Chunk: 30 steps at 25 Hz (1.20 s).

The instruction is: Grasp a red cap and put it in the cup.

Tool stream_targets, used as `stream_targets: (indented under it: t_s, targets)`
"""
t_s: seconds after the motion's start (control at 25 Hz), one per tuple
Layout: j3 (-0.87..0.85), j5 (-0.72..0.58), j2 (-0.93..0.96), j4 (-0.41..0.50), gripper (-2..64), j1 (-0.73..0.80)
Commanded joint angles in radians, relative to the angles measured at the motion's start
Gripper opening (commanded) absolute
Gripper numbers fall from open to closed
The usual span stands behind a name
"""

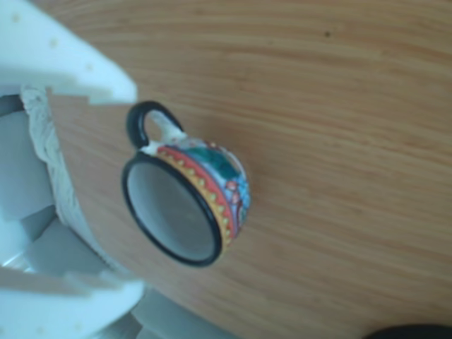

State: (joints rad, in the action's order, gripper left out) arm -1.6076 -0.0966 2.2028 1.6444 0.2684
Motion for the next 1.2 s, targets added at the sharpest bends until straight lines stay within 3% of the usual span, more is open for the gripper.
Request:
stream_targets:
  t_s: [0.0,0.52,1.16]
  targets:
    - [-0.008,-0.011,0.026,0.052,28.8,-0.009]
    - [-0.133,0.0,0.026,-0.029,28.8,-0.054]
    - [-0.138,0.002,0.028,-0.029,28.8,-0.097]
